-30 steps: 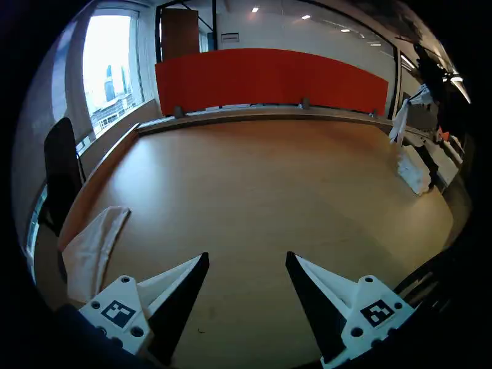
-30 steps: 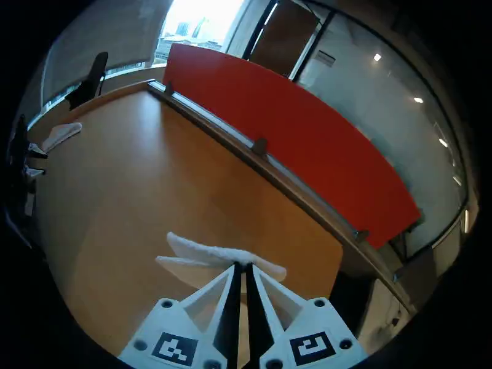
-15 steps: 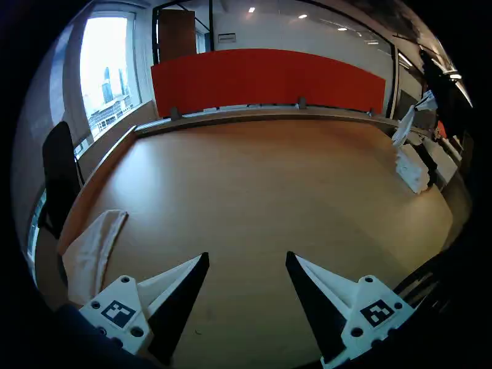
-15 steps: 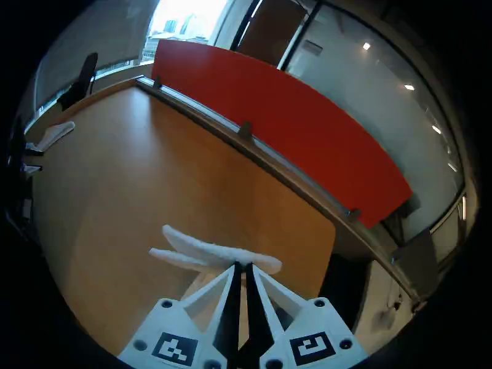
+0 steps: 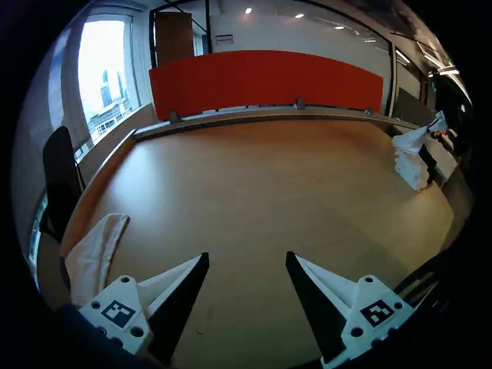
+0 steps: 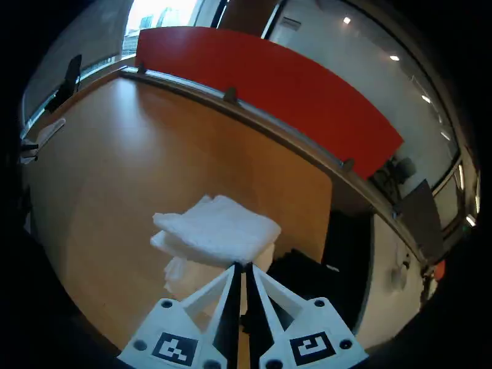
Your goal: Fold towel
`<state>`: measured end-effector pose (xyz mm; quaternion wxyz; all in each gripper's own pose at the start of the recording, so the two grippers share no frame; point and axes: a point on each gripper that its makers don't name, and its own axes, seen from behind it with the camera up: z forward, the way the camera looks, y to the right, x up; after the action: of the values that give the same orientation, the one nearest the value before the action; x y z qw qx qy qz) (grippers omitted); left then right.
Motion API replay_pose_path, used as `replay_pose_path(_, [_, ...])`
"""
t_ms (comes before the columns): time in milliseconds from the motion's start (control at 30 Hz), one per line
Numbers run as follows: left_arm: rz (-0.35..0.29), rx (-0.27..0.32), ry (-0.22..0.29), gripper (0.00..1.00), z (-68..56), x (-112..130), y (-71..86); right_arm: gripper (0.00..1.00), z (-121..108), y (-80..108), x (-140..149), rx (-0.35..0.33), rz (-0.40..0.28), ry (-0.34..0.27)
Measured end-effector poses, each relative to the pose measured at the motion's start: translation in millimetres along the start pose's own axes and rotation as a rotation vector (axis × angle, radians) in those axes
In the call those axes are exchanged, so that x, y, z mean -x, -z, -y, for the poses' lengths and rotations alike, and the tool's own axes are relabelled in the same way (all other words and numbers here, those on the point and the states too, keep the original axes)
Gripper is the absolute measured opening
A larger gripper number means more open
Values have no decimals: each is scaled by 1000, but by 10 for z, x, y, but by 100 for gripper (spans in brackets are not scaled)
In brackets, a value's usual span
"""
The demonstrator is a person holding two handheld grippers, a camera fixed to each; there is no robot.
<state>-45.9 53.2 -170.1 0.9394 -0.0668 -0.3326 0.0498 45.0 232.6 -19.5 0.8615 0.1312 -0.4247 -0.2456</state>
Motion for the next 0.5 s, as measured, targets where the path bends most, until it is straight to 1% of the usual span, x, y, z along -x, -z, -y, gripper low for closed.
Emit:
replay_pose_path(267, [1,3,-10,93,-3,1,15,5,-1,-75,448,15,64,-50])
replay_pose_path(500, [4,0,-16,92,2,13,36,5,-24,-181,704,25,109,-77])
